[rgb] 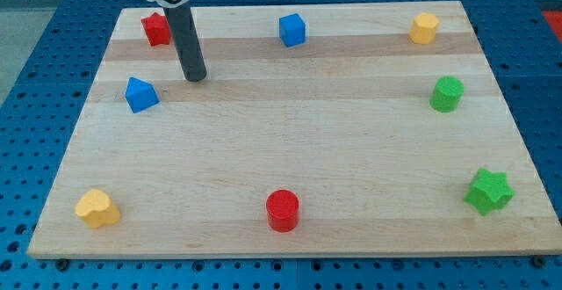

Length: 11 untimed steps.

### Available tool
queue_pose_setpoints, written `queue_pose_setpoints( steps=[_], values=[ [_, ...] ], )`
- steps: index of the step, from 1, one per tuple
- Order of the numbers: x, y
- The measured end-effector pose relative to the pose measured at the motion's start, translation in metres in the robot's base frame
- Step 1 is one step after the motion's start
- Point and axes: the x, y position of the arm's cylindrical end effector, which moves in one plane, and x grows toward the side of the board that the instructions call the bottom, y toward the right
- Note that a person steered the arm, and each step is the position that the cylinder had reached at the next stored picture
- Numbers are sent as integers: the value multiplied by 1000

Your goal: Point your arm to the top center

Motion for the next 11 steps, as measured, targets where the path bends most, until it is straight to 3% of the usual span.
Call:
queue_pose_setpoints(
  steps=[3, 4, 6, 7, 8, 10, 11],
  values=[
    [0, 0],
    [-21, 48],
    [-33, 52],
    [-104, 54],
    [-118, 54],
    [-136, 132],
    [-136, 138]
  ],
)
